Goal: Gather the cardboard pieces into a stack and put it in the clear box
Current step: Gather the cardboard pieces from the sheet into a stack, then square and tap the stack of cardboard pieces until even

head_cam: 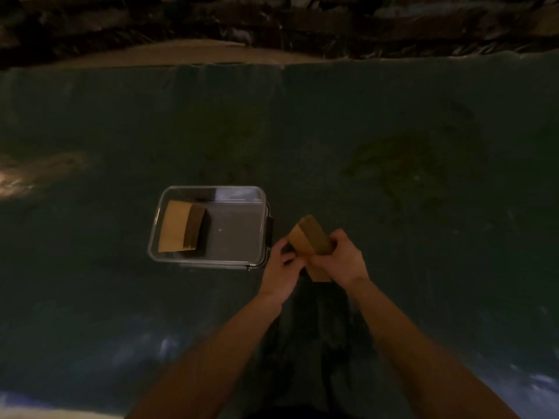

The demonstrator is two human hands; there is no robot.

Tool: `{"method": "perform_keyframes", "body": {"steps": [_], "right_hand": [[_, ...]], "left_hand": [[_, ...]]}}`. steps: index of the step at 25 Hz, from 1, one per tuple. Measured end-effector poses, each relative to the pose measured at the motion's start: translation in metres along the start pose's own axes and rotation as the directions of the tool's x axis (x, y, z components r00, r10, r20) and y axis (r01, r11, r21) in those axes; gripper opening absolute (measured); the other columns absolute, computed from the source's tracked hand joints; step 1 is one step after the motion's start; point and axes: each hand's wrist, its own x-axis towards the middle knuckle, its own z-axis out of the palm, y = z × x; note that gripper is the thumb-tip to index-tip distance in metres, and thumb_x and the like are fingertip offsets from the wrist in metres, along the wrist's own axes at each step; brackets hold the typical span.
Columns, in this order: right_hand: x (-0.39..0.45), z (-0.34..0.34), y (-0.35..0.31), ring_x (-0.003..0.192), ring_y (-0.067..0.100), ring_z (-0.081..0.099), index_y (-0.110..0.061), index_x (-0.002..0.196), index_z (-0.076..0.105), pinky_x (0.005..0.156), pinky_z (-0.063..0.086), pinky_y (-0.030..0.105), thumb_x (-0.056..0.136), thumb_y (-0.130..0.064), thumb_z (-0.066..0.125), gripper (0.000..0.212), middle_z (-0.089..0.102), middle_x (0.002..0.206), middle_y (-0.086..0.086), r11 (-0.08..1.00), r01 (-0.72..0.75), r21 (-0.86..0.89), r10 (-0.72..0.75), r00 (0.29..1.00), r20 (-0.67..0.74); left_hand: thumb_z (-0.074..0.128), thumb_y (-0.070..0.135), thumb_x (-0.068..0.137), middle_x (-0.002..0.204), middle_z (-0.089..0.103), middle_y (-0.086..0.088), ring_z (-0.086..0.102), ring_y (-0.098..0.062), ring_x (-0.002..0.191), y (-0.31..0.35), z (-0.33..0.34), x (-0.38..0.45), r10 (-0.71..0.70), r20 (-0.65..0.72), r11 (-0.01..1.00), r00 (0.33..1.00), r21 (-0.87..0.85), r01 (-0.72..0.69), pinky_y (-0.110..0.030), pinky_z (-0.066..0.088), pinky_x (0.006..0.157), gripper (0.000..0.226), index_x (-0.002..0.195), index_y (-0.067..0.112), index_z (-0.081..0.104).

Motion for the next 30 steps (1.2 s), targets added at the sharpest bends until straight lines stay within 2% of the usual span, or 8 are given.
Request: {"method": "perform_keyframes", "body": {"steps": [3, 5, 9, 12, 17, 23, 28, 30], "right_hand": [[-0.03, -0.002, 0.002, 0.089, 0.018, 0.062, -0.02, 0.098, 0.054, 0.072, 0.056, 0.038, 0.072, -0.035, 0.08, 0.04, 0.062, 0.093, -0.004, 0.959, 0.176, -0.223, -0.182, 0.983, -0.007], [-0.054, 0.006, 0.004, 0.09, 0.017, 0.058, -0.024, 0.095, 0.053, 0.071, 0.055, 0.038, 0.07, -0.033, 0.08, 0.038, 0.06, 0.094, -0.006, 0.898, 0.286, -0.335, -0.282, 0.957, 0.063], [-0.1, 0.038, 0.007, 0.086, 0.011, 0.048, -0.035, 0.09, 0.044, 0.059, 0.037, 0.025, 0.067, -0.033, 0.076, 0.04, 0.052, 0.091, -0.014, 0.745, 0.463, -0.48, -0.435, 0.883, 0.175], [-0.12, 0.074, 0.005, 0.09, 0.014, 0.048, -0.031, 0.095, 0.048, 0.063, 0.041, 0.03, 0.066, -0.032, 0.072, 0.037, 0.056, 0.097, -0.01, 0.697, 0.479, -0.534, -0.461, 0.869, 0.177], [-0.151, 0.165, -0.013, 0.09, 0.014, 0.05, -0.033, 0.091, 0.045, 0.065, 0.037, 0.029, 0.068, -0.035, 0.069, 0.033, 0.059, 0.097, -0.009, 0.678, 0.456, -0.576, -0.426, 0.883, 0.198], [-0.171, 0.251, -0.031, 0.092, 0.017, 0.055, -0.029, 0.095, 0.05, 0.065, 0.04, 0.029, 0.072, -0.037, 0.066, 0.028, 0.062, 0.097, -0.007, 0.637, 0.438, -0.634, -0.452, 0.879, 0.152], [-0.16, 0.274, -0.049, 0.094, 0.017, 0.056, -0.03, 0.098, 0.051, 0.075, 0.052, 0.036, 0.075, -0.038, 0.066, 0.029, 0.062, 0.099, -0.006, 0.599, 0.425, -0.679, -0.463, 0.875, 0.139], [-0.145, 0.281, -0.056, 0.097, 0.02, 0.057, -0.028, 0.102, 0.052, 0.077, 0.051, 0.037, 0.074, -0.037, 0.068, 0.033, 0.063, 0.102, -0.004, 0.583, 0.443, -0.681, -0.472, 0.867, 0.16]], "left_hand": [[0.074, 0.024, 0.086, 0.136, 0.044, 0.001, 0.054, -0.013, 0.115, -0.007, -0.016, -0.036, 0.123, 0.019, 0.992, 0.992, 0.01, -0.123, -0.038, 0.046, 0.104, 0.088, 0.155, 0.026, 0.021], [0.073, 0.036, 0.081, 0.135, 0.048, 0.005, 0.054, -0.003, 0.11, -0.01, -0.027, -0.057, 0.167, 0.051, 0.986, 0.985, -0.037, -0.165, -0.034, 0.046, 0.101, 0.087, 0.153, 0.029, 0.025], [0.065, 0.041, 0.09, 0.114, 0.062, 0.004, 0.061, -0.005, 0.1, -0.023, -0.057, -0.082, 0.12, 0.012, 0.988, 0.993, -0.095, -0.118, -0.031, 0.056, 0.081, 0.029, 0.117, 0.034, 0.059], [0.064, 0.039, 0.093, 0.101, 0.066, 0.001, 0.064, -0.01, 0.094, -0.048, -0.088, -0.086, 0.073, -0.062, 0.996, 0.995, -0.044, -0.076, -0.043, 0.06, 0.083, 0.016, 0.099, 0.024, 0.064], [0.069, 0.043, 0.088, 0.088, 0.071, 0.0, 0.07, -0.008, 0.08, -0.097, -0.18, -0.091, 0.139, -0.125, 0.99, 0.982, 0.043, -0.134, -0.031, 0.062, 0.068, 0.022, 0.087, 0.022, 0.066], [0.069, 0.048, 0.086, 0.097, 0.071, -0.005, 0.071, -0.013, 0.09, -0.133, -0.264, -0.086, 0.145, -0.085, 0.989, 0.986, 0.038, -0.142, -0.035, 0.062, 0.075, 0.024, 0.091, 0.025, 0.066], [0.049, 0.067, 0.086, 0.089, 0.066, 0.012, 0.062, 0.001, 0.083, -0.134, -0.295, -0.068, 0.307, -0.062, 0.899, 0.95, 0.346, -0.268, -0.008, 0.042, 0.069, 0.037, 0.091, 0.033, 0.062], [0.051, 0.059, 0.09, 0.089, 0.06, 0.007, 0.06, -0.009, 0.085, -0.132, -0.302, -0.054, 0.387, -0.109, 0.852, 0.916, 0.421, -0.31, -0.013, 0.036, 0.071, 0.032, 0.086, 0.029, 0.062]]}}
